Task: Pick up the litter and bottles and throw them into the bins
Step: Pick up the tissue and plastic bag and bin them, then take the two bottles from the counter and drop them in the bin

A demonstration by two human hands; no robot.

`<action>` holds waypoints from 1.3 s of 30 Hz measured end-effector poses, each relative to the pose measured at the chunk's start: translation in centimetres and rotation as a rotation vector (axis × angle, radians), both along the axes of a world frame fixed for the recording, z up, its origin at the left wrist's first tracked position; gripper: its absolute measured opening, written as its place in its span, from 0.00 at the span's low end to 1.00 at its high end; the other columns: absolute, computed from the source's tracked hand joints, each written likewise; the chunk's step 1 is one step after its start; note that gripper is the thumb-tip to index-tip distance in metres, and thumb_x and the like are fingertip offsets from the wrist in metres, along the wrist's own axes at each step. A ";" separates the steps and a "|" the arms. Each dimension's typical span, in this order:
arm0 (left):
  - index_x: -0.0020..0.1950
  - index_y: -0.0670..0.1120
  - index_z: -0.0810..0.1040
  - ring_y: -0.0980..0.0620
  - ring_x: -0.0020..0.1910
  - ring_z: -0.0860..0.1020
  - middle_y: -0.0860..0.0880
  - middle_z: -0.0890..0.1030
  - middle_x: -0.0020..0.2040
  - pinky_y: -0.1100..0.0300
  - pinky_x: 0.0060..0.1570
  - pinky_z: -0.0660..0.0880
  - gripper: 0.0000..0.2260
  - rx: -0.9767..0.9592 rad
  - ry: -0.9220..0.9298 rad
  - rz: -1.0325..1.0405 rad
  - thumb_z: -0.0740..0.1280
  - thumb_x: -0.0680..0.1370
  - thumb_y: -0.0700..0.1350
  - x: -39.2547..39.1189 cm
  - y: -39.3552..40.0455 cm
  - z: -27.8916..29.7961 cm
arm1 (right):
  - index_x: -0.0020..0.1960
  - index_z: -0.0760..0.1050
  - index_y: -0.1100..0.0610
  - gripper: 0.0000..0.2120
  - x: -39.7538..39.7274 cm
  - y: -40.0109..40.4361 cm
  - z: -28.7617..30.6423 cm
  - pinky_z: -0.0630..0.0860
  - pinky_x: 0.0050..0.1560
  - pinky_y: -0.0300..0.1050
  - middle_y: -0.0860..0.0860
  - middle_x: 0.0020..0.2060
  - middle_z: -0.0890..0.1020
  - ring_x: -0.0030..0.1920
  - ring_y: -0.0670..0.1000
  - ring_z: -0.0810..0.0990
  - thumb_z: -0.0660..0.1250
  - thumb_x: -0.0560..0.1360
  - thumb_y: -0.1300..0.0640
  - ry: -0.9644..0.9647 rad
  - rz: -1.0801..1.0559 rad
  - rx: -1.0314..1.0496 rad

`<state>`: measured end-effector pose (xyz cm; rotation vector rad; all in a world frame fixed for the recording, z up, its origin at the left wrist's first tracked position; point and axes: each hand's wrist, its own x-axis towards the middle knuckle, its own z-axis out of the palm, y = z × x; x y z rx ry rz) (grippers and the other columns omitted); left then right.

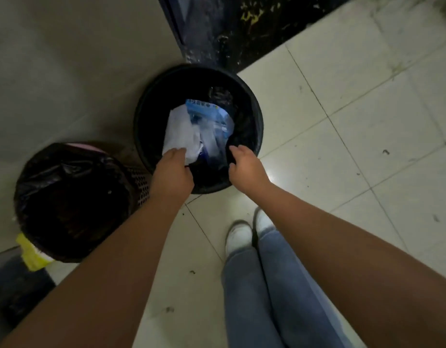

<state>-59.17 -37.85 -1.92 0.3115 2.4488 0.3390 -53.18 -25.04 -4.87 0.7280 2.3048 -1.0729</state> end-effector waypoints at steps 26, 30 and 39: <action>0.77 0.41 0.49 0.44 0.78 0.43 0.41 0.46 0.79 0.50 0.77 0.44 0.28 0.355 0.652 -1.516 0.55 0.83 0.51 25.4 48.1 51.6 | 0.72 0.58 0.64 0.28 37.6 34.8 53.0 0.54 0.75 0.52 0.61 0.73 0.61 0.75 0.59 0.57 0.62 0.77 0.53 0.165 -0.960 0.955; 0.77 0.40 0.48 0.44 0.78 0.44 0.42 0.47 0.79 0.50 0.77 0.45 0.30 0.486 0.704 -1.693 0.55 0.82 0.53 36.1 53.2 56.6 | 0.72 0.57 0.65 0.29 48.5 36.7 58.4 0.52 0.76 0.51 0.61 0.73 0.61 0.75 0.58 0.56 0.60 0.78 0.50 0.018 -1.118 1.070; 0.77 0.42 0.49 0.45 0.78 0.44 0.43 0.48 0.79 0.50 0.77 0.47 0.30 0.610 0.634 -1.855 0.56 0.82 0.54 55.9 62.1 61.2 | 0.72 0.58 0.64 0.29 67.8 38.9 64.0 0.55 0.75 0.48 0.60 0.73 0.63 0.74 0.57 0.59 0.60 0.78 0.49 -0.214 -1.390 1.099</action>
